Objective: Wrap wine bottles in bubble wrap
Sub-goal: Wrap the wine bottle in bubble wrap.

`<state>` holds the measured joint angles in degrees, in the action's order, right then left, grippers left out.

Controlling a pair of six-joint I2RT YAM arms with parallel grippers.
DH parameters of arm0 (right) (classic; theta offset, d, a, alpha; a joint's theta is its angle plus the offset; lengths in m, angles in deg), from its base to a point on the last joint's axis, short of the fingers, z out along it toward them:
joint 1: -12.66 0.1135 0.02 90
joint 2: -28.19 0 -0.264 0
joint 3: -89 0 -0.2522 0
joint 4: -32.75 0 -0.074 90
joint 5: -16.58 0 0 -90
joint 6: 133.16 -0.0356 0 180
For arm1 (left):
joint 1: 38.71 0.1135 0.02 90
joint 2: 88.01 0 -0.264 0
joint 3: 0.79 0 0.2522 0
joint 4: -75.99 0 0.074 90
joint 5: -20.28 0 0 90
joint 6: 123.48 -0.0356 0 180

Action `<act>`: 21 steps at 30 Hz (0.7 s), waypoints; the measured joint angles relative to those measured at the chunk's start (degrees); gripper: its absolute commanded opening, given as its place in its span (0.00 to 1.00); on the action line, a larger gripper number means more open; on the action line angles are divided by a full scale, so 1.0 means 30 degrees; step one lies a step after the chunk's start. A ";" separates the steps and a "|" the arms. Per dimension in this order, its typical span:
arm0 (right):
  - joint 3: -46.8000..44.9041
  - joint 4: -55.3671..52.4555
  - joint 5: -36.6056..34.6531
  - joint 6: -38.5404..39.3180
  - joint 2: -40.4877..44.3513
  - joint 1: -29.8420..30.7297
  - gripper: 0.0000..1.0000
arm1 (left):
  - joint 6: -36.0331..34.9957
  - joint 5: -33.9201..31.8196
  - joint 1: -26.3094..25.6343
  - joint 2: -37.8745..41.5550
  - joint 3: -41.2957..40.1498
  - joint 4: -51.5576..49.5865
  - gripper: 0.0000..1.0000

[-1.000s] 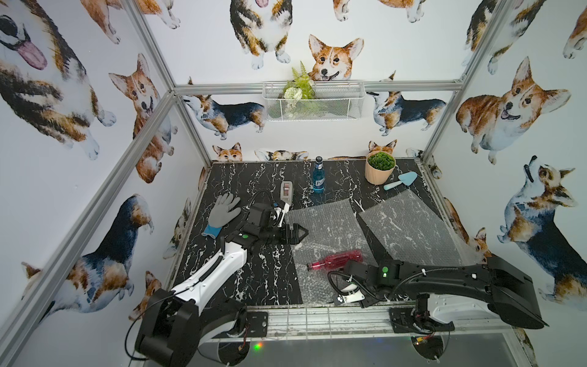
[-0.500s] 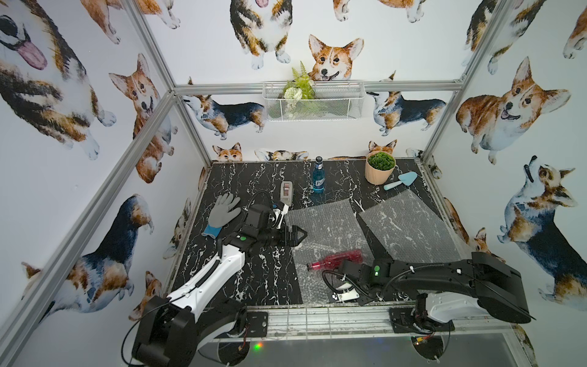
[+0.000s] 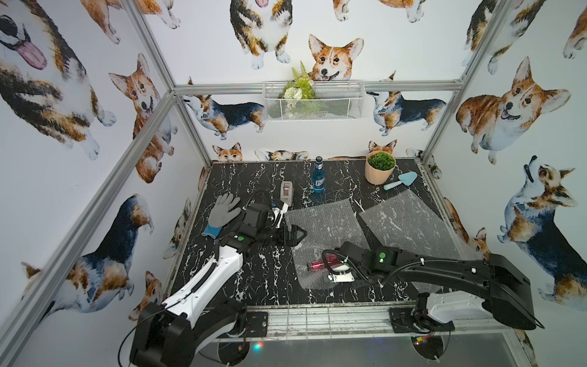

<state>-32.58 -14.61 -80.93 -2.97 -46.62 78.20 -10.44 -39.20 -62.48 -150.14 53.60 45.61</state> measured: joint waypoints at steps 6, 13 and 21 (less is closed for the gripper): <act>0.1392 0.0350 -0.0408 0.1209 -0.1719 -0.1224 0.06 | -0.0138 -0.0007 -0.0255 0.0678 0.0240 -0.0605 1.00; 0.2251 0.1217 -0.0270 0.1887 -0.2419 -0.2390 0.07 | -0.0415 -0.0146 -0.0299 0.1785 0.0335 -0.1800 1.00; 0.2521 0.1923 0.1086 0.2011 -0.2943 -0.3905 0.10 | -0.0495 -0.0131 -0.0393 0.2718 0.0240 -0.2710 1.00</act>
<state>-25.02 -8.84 -77.67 3.06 -55.45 66.49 -11.92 -39.59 -63.66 -141.98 54.32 37.48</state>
